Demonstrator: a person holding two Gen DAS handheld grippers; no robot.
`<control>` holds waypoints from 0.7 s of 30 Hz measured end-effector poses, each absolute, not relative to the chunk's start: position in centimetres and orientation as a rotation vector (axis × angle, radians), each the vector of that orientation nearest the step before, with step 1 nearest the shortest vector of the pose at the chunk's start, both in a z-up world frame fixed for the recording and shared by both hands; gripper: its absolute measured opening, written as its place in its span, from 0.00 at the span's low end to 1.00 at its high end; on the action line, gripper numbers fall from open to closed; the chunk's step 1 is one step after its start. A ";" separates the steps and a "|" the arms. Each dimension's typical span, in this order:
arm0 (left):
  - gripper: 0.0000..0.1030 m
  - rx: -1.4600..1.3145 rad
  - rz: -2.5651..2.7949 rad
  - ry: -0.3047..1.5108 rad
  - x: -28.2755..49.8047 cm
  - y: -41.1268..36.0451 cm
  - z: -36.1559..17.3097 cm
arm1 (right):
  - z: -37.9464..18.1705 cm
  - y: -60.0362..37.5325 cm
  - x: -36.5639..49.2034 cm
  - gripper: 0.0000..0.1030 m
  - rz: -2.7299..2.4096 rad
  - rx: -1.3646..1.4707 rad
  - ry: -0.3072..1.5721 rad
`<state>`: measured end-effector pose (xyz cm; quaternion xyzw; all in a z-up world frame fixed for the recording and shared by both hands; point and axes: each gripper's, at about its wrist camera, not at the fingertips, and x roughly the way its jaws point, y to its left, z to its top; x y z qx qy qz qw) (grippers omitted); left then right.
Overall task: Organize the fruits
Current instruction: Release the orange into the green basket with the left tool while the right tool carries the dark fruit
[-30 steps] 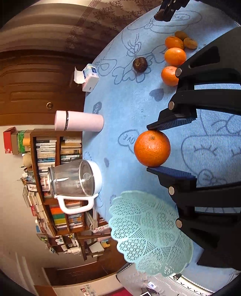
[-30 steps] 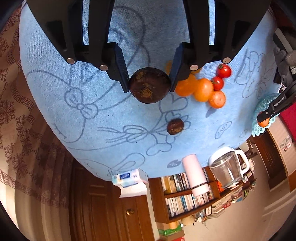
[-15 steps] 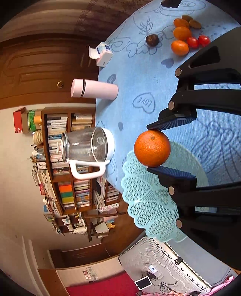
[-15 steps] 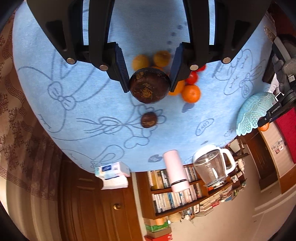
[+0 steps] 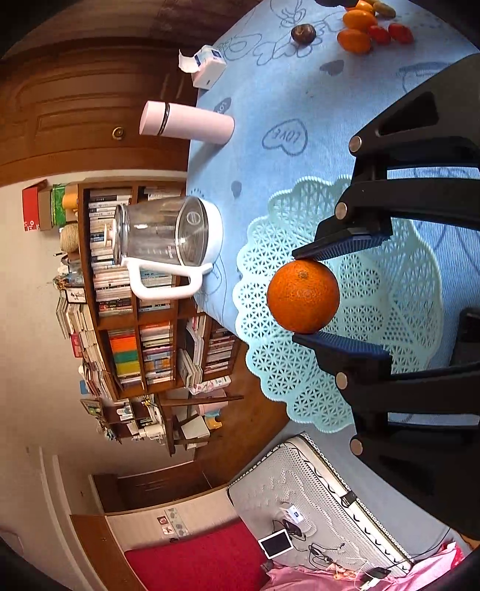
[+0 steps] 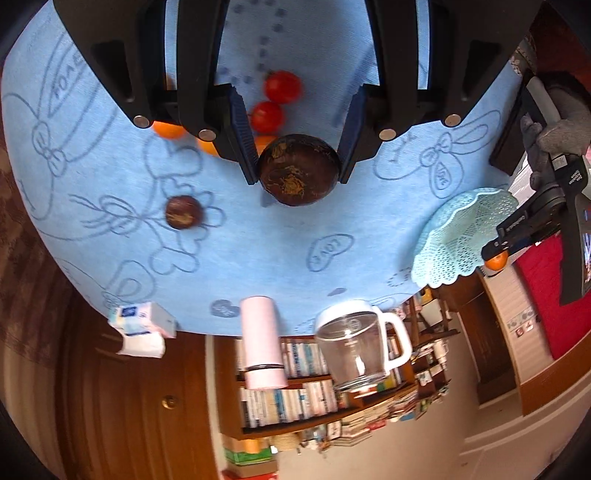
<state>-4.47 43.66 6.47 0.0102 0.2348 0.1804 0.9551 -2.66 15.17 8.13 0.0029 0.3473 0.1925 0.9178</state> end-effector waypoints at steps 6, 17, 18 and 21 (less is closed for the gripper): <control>0.39 -0.005 0.397 0.500 -4.1 45.9 5.8 | 8.6 20.2 -1.9 0.42 0.471 -0.058 0.708; 0.39 -0.051 0.413 0.541 -3.4 48.0 5.1 | 9.2 28.7 -0.1 0.42 0.567 -0.130 0.698; 0.39 -0.053 0.416 0.543 -3.3 48.1 5.1 | 9.3 29.3 0.0 0.42 0.573 -0.137 0.697; 0.41 -0.063 0.421 0.547 -3.2 48.5 5.1 | 9.3 31.0 0.1 0.42 0.585 -0.159 0.685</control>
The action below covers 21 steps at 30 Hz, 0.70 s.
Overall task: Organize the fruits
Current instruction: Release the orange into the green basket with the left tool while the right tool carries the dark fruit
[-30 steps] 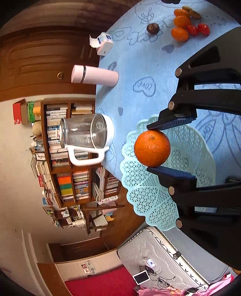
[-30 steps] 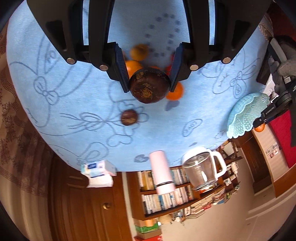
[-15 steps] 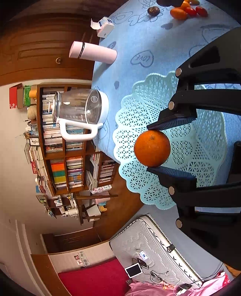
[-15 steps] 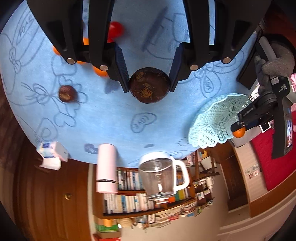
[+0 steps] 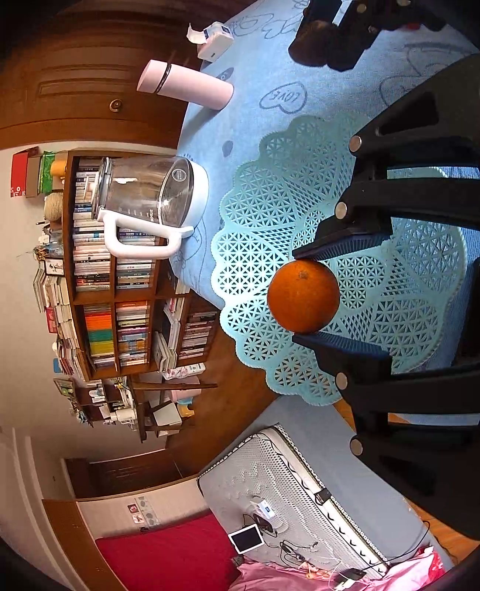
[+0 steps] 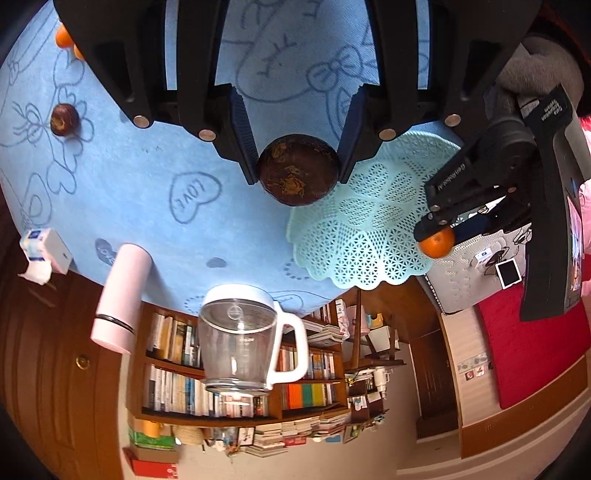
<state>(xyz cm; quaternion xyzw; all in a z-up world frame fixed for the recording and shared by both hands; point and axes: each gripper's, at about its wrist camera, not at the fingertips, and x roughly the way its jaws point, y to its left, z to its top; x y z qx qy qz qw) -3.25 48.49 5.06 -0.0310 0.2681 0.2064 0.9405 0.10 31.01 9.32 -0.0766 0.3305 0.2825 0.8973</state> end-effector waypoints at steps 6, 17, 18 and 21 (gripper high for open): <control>0.64 -0.094 0.446 0.519 -3.8 49.4 5.8 | 9.3 32.8 0.1 0.42 0.593 -0.178 0.672; 0.74 -0.128 0.492 0.467 -5.2 50.7 7.3 | 9.1 34.2 0.2 0.42 0.597 -0.197 0.658; 0.74 -0.126 0.495 0.463 -5.3 50.7 7.5 | 9.1 34.4 0.1 0.42 0.597 -0.201 0.655; 0.75 -0.123 0.503 0.450 -5.6 50.8 7.8 | 9.1 34.8 0.0 0.42 0.594 -0.215 0.641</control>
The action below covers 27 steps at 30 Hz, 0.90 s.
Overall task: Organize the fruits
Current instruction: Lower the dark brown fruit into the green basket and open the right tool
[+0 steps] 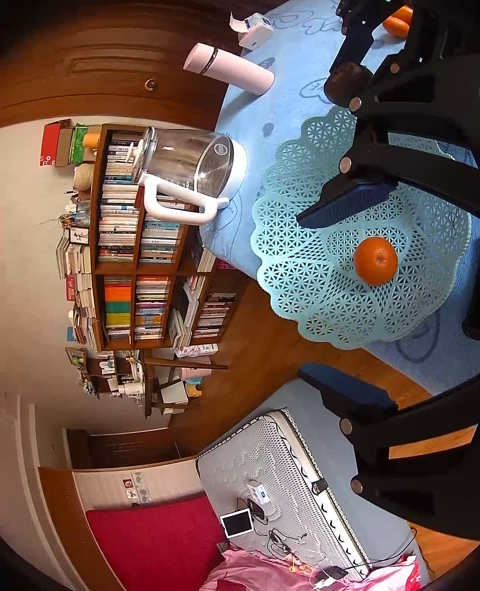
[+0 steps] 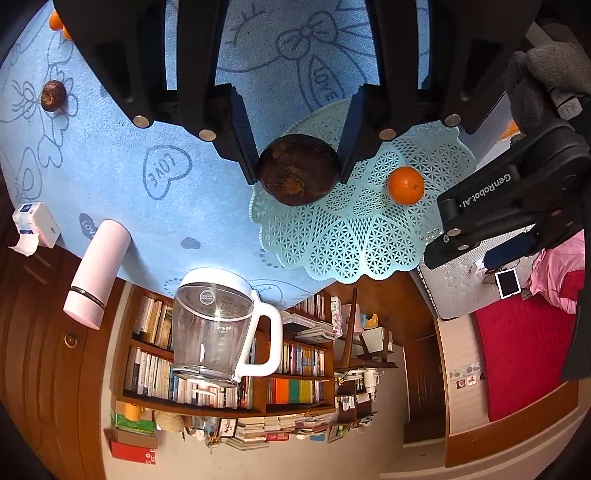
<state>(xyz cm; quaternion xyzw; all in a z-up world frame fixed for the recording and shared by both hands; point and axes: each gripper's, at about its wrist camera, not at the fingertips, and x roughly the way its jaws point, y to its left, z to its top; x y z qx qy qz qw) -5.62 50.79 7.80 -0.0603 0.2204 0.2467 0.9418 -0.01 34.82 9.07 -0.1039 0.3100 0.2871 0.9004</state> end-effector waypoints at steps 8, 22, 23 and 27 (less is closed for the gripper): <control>0.76 -0.125 0.522 0.439 -5.9 51.2 8.1 | 9.1 35.9 -0.2 0.42 0.595 -0.231 0.624; 0.82 -0.135 0.554 0.434 -6.0 52.1 8.2 | 8.9 37.9 0.3 0.43 0.610 -0.233 0.604; 0.82 -0.134 0.555 0.432 -6.1 52.1 8.2 | 9.0 38.0 0.3 0.43 0.612 -0.233 0.593; 0.84 -0.137 0.562 0.429 -6.1 52.3 8.2 | 9.3 38.1 0.2 0.58 0.603 -0.219 0.564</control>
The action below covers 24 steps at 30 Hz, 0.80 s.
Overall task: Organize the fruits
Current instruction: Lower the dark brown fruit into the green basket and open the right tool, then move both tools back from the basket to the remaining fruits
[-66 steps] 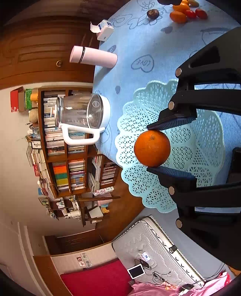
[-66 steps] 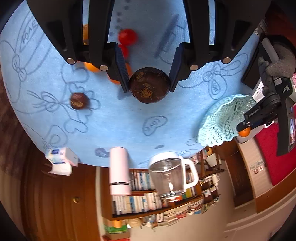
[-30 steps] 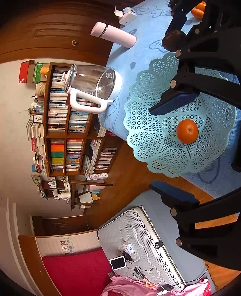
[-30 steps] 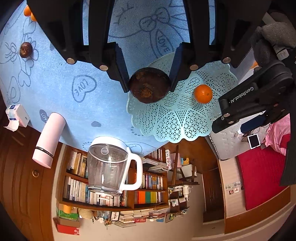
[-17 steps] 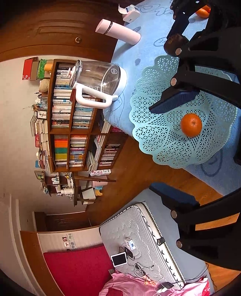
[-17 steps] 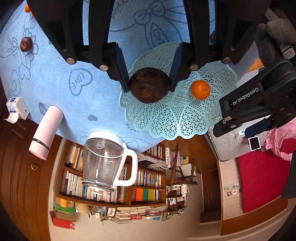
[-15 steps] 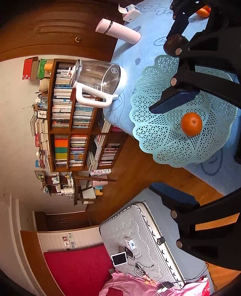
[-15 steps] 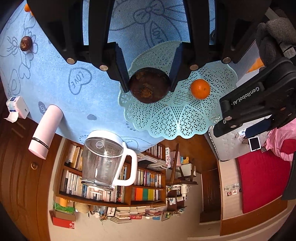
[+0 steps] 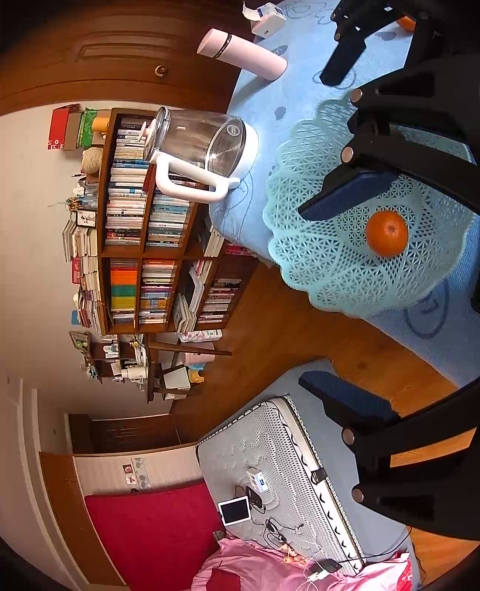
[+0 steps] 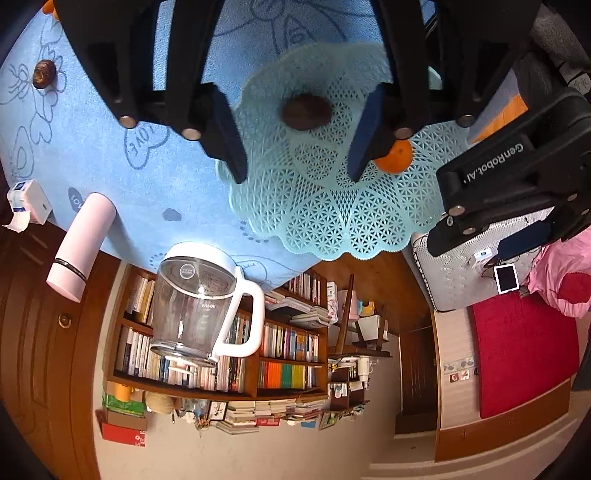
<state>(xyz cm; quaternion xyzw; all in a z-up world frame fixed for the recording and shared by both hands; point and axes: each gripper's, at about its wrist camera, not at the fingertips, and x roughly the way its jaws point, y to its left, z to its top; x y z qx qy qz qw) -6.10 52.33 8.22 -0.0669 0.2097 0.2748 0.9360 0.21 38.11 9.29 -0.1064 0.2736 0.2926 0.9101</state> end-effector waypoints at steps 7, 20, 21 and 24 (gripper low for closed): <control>0.88 -0.132 0.563 0.422 -6.0 52.3 8.4 | 9.8 37.6 -0.3 0.58 0.581 -0.225 0.535; 0.93 -0.110 0.546 0.412 -6.3 51.2 8.5 | 10.5 35.6 -1.0 0.59 0.521 -0.214 0.508; 0.93 -0.105 0.543 0.410 -6.3 51.0 8.5 | 10.5 35.3 -1.1 0.61 0.515 -0.214 0.506; 0.94 -0.091 0.533 0.409 -6.3 50.5 8.5 | 10.4 34.6 -1.3 0.65 0.481 -0.222 0.495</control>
